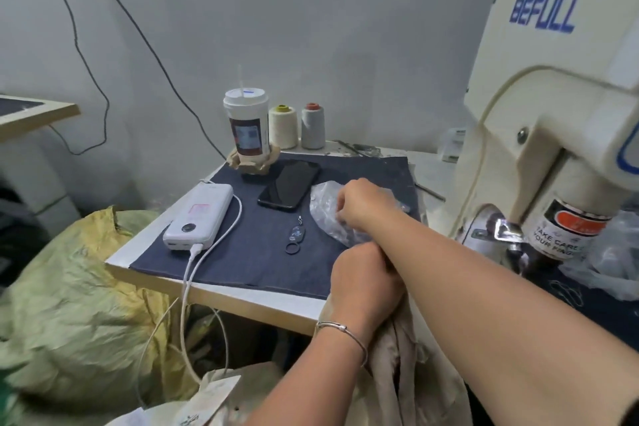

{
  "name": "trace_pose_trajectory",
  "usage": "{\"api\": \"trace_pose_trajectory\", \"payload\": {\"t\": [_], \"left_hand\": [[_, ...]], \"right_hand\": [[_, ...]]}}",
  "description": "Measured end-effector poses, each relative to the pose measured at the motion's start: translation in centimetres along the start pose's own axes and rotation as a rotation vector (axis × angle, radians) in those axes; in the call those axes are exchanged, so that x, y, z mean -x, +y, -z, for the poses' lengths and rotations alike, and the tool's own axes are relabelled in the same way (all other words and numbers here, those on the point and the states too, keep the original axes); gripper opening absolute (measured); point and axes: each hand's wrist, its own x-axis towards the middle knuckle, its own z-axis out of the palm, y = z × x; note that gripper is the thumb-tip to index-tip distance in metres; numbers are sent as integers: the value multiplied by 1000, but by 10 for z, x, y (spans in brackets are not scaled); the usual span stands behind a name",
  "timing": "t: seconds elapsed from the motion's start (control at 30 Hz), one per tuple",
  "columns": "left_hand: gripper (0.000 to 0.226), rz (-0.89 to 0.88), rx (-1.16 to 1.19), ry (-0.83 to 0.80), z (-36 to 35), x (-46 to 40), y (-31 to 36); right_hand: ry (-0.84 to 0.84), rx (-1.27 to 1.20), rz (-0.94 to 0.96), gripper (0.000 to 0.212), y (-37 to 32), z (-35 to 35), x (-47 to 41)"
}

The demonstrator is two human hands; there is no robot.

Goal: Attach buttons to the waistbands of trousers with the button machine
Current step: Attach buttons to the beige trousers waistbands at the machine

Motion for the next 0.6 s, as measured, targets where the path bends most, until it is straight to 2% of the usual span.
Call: {"api": "trace_pose_trajectory", "payload": {"t": [0.07, 0.2, 0.3, 0.5, 0.6], "left_hand": [[34, -7, -28, -3, 1, 0, 0], [21, 5, -14, -1, 2, 2, 3], [21, 19, -26, 13, 1, 3, 5], [14, 40, -30, 8, 3, 4, 6], [14, 57, -28, 12, 4, 4, 6]], "right_hand": [[1, -23, 5, 35, -3, -2, -3], [30, -32, 41, 28, -4, -4, -4], [71, -42, 59, 25, -4, -4, -2], [13, -40, 11, 36, -7, 0, 0], [-31, -25, 9, 33, -9, 2, 0]]}}
